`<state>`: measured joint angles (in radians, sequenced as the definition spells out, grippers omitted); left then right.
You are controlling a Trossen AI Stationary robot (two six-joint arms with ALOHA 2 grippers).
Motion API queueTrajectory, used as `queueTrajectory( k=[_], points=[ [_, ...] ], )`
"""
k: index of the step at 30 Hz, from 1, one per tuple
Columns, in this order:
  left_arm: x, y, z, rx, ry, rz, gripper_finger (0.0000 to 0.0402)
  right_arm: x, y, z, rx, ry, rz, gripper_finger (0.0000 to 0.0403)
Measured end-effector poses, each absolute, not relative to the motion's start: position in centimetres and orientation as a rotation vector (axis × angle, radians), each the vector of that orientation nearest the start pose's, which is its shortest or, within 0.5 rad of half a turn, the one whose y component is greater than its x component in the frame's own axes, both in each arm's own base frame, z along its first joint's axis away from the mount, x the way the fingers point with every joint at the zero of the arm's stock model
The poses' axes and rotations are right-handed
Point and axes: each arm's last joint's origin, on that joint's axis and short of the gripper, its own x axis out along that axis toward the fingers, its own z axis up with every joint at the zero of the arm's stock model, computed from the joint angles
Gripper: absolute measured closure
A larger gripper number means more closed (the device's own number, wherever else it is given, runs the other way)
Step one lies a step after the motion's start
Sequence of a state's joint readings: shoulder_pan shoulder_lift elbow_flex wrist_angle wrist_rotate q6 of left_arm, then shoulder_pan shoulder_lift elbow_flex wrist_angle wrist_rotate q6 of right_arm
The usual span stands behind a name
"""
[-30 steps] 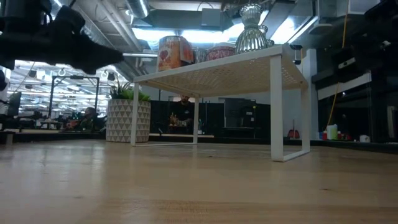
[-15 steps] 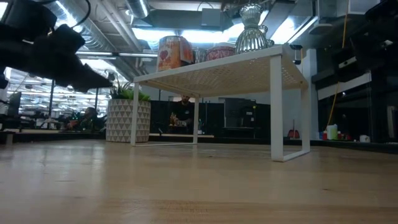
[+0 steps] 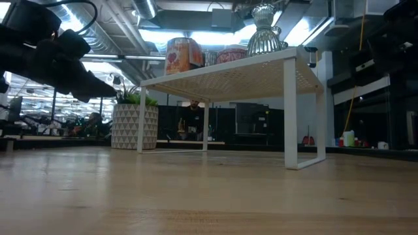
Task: Pick & Place candle stick holders
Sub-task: Return to Home Position
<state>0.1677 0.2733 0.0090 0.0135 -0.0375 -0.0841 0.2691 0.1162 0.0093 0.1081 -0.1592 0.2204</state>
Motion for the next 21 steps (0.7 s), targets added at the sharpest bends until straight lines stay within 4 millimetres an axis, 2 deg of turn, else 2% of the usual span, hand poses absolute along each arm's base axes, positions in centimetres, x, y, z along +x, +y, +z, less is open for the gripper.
queueTrajectory(
  k=[10, 15, 18, 21],
  points=[
    [10.99, 1.97, 14.46, -0.1, 0.242, 0.216, 0.0294, 9.92, 3.2, 16.87, 0.217, 0.036, 0.426, 0.0291],
    [10.98, 1.97, 14.46, -0.1, 0.243, 0.216, 0.0294, 9.96, 3.11, 16.72, 0.082, 0.021, 0.389, 0.0291],
    [10.98, 1.97, 14.46, -0.1, 0.243, 0.216, 0.0294, 10.03, 2.9, 16.5, 0.006, 0.029, 0.314, 0.0291],
    [10.98, 1.97, 14.46, -0.1, 0.243, 0.216, 0.0294, 10.12, 2.46, 16.13, -0.063, 0.061, 0.16, 0.0291]
  ],
)
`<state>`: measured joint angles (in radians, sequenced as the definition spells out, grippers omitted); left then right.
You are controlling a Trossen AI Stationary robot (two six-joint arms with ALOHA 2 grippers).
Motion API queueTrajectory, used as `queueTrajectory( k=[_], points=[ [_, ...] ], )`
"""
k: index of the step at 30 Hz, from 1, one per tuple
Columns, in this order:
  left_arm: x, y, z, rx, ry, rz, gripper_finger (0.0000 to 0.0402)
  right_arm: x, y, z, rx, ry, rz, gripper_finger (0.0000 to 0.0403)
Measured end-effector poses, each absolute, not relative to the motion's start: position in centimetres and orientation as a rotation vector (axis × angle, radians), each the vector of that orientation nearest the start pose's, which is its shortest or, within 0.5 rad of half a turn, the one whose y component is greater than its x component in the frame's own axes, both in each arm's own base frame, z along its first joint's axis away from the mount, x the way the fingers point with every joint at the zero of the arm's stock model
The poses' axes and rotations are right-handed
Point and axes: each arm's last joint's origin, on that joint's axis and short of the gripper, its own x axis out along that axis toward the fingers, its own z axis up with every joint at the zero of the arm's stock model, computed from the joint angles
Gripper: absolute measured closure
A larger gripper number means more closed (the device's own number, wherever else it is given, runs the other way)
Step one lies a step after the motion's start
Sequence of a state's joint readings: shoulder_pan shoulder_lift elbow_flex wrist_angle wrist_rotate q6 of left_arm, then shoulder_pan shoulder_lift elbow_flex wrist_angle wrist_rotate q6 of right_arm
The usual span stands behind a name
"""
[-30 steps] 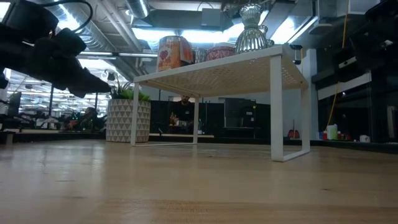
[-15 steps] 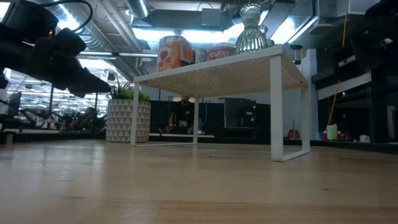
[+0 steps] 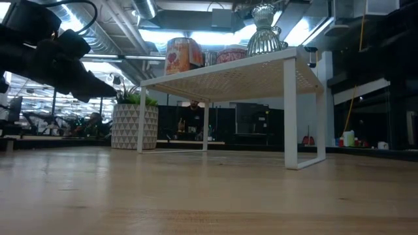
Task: Pick & Place candle stick holders
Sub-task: Return to Home Position
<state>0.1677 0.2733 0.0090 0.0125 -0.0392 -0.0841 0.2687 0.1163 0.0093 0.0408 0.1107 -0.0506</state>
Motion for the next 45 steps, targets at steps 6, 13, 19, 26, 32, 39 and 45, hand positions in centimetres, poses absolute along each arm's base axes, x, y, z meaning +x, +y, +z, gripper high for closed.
queueTrajectory(
  k=[6, 13, 19, 26, 32, 39, 45],
  points=[
    [10.99, 1.97, 14.46, -0.099, 0.243, 0.217, 0.0294, 10.18, 2.04, 16.18, -0.11, 0.059, 0.02, 0.0291],
    [10.99, 1.97, 14.47, -0.099, 0.242, 0.217, 0.0294, 10.18, 2.05, 16.18, -0.11, 0.058, 0.02, 0.0291],
    [10.99, 1.97, 14.48, -0.099, 0.24, 0.217, 0.0294, 10.18, 2.05, 16.18, -0.11, 0.058, 0.02, 0.0291],
    [10.99, 1.97, 14.47, -0.099, 0.239, 0.217, 0.0294, 10.18, 2.05, 16.19, -0.11, 0.058, 0.02, 0.029],
    [10.99, 1.97, 14.48, -0.099, 0.239, 0.217, 0.0294, 10.18, 2.05, 16.19, -0.11, 0.058, 0.02, 0.029],
    [10.99, 1.97, 14.48, -0.099, 0.239, 0.217, 0.0294, 10.18, 2.05, 16.19, -0.11, 0.057, 0.02, 0.029],
    [10.99, 1.97, 14.48, -0.099, 0.239, 0.217, 0.0294, 10.18, 2.05, 16.19, -0.11, 0.057, 0.02, 0.029]
  ],
)
